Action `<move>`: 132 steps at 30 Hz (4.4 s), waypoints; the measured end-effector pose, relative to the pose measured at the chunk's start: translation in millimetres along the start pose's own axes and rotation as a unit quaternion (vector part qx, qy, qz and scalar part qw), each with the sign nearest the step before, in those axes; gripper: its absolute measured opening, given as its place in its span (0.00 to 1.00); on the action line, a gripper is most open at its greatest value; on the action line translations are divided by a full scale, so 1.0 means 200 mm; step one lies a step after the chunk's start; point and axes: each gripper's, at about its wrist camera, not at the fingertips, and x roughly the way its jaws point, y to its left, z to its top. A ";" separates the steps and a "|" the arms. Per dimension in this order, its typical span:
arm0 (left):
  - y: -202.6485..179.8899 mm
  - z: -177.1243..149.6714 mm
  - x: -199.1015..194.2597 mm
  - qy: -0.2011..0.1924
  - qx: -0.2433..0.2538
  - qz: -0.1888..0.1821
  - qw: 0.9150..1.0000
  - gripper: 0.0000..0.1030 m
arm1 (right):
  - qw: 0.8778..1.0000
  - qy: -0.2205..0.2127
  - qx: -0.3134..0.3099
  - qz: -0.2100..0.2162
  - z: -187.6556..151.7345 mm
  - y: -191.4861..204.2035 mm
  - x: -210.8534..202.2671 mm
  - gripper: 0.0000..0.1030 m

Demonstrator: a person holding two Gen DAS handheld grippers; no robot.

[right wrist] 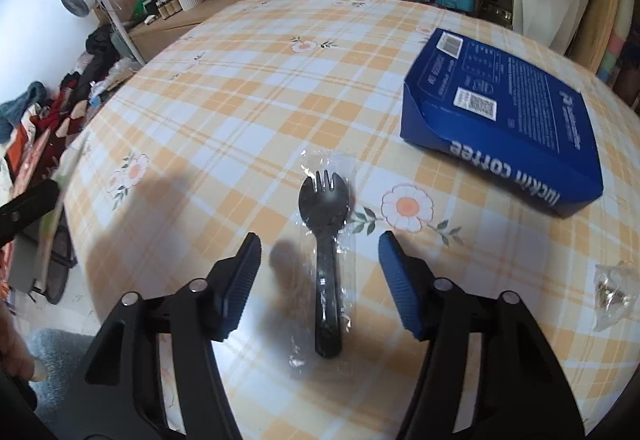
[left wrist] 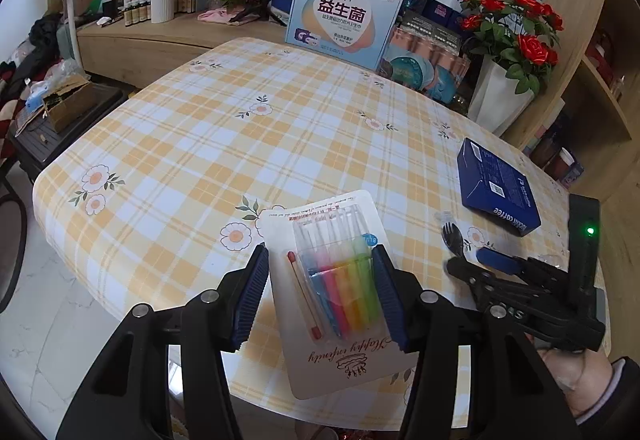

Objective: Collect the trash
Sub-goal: 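Grasp the wrapped black spork with the right tool, then carry the spork over the bin and open the right tool while the left tool holds the pen pack, then move both tools back over the table toward the blue box and screw bag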

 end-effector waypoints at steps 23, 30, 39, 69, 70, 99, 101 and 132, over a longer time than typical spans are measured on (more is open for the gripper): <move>-0.17 -0.08 -0.26 -0.030 0.041 -0.033 0.998 0.50 | 0.998 -0.051 0.005 -0.025 -0.13 -0.04 -0.45 0.13; -0.27 -0.16 -0.44 -0.034 0.067 -0.052 0.996 0.50 | 0.996 -0.089 0.023 -0.006 -0.29 -0.01 -0.73 0.13; -0.37 -0.34 -0.68 -0.041 0.093 -0.072 0.992 0.50 | 0.992 -0.119 0.036 -0.008 -0.64 0.06 -1.01 0.13; -0.42 -0.71 -0.80 -0.017 0.107 -0.072 0.991 0.51 | 0.993 -0.096 0.062 -0.002 -1.10 0.11 -1.07 0.78; -0.42 -0.71 -0.80 -0.016 0.108 -0.073 0.991 0.51 | 0.992 -0.107 0.064 -0.009 -1.10 0.10 -1.09 0.87; -0.58 -0.77 -0.69 -0.017 0.144 -0.063 0.987 0.89 | 0.972 -0.195 0.092 -0.088 -1.07 -0.11 -1.30 0.94; -0.55 -0.75 -0.70 -0.025 0.136 -0.055 0.989 0.91 | 0.972 -0.193 0.091 -0.096 -1.07 -0.11 -1.29 0.94; -0.46 -0.33 -0.42 -0.047 0.130 -0.026 0.990 0.94 | 0.980 -0.093 0.093 -0.147 -0.70 -0.49 -0.94 0.94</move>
